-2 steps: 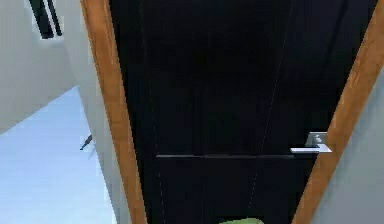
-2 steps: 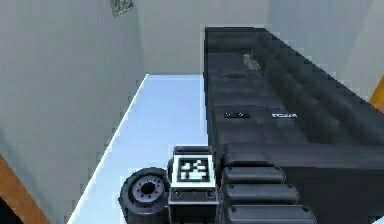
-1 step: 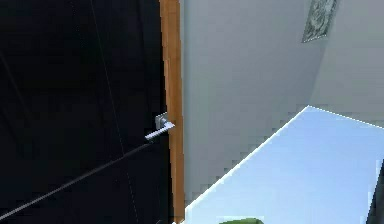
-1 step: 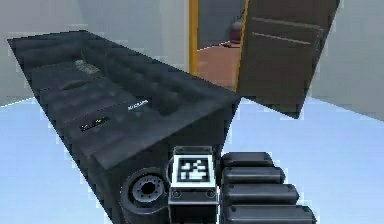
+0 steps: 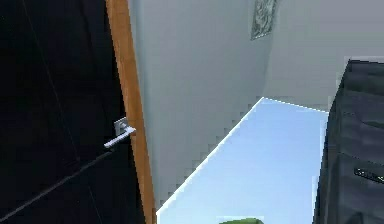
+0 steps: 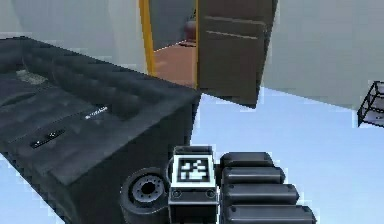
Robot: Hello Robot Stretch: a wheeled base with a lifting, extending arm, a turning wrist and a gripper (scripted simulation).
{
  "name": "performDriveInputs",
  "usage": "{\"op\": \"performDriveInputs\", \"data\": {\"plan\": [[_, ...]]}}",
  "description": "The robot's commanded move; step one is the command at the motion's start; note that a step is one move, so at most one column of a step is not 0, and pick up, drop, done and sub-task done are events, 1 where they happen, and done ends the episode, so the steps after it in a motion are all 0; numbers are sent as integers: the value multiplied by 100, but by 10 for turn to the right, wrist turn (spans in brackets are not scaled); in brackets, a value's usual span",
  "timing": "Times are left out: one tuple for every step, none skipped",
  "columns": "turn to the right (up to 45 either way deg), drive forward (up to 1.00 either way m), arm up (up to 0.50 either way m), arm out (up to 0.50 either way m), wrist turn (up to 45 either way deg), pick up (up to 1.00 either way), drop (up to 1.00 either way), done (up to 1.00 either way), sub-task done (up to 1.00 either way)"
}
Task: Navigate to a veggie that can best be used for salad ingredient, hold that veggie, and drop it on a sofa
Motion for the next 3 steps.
{"op": "performDriveInputs", "data": {"plan": [[0,50,0,0,0,0,0,0,0],[390,0,0,0,0,0,0,0,0],[0,100,0,0,0,0,0,0,0]]}}
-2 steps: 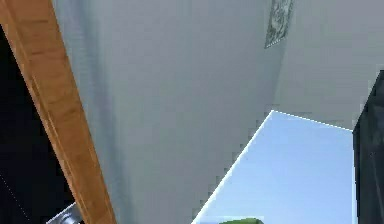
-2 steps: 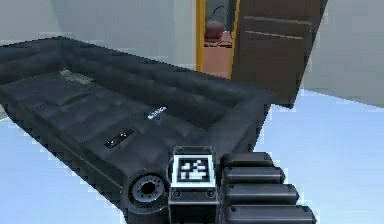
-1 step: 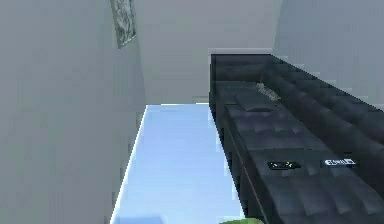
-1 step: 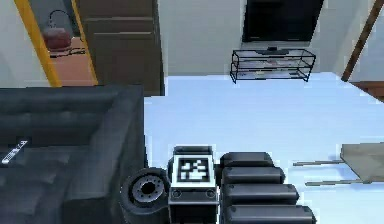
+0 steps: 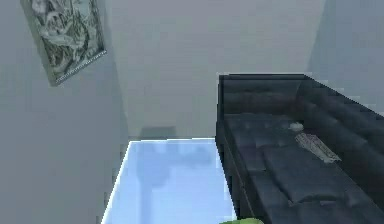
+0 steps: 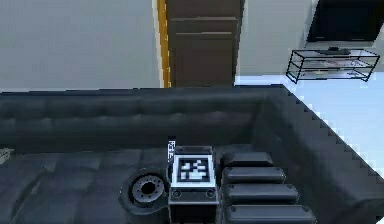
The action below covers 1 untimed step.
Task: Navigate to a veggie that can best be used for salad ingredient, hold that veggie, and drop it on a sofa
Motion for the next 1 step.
{"op": "performDriveInputs", "data": {"plan": [[30,0,0,0,0,0,0,0,0]]}}
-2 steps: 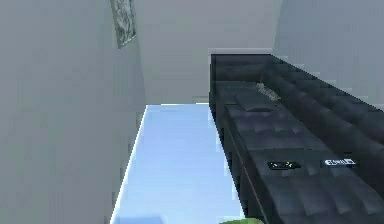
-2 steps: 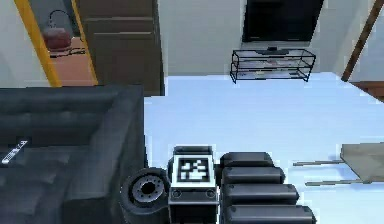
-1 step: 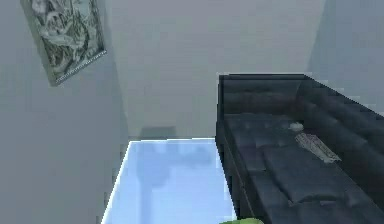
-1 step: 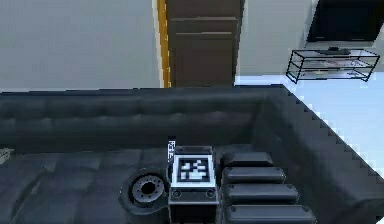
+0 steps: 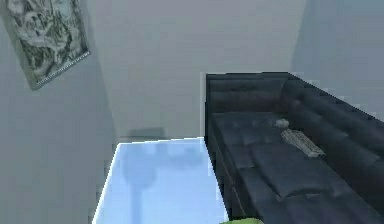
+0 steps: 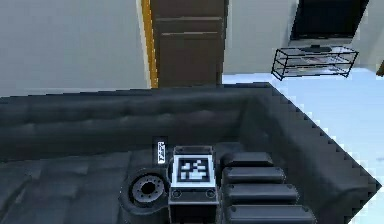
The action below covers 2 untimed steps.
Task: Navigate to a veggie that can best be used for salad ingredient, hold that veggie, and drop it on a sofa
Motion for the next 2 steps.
{"op": "performDriveInputs", "data": {"plan": [[0,60,0,0,0,0,0,0,0],[450,0,0,0,0,0,0,0,0]]}}
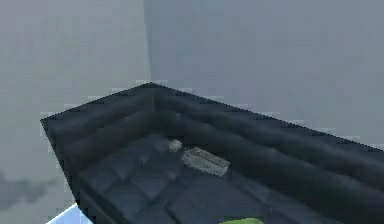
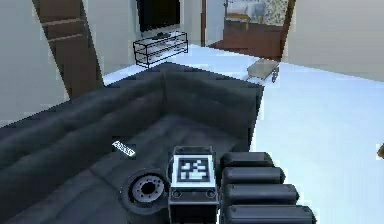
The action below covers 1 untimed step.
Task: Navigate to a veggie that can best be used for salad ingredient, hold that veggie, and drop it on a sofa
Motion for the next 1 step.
{"op": "performDriveInputs", "data": {"plan": [[270,0,0,0,0,0,0,0,0]]}}
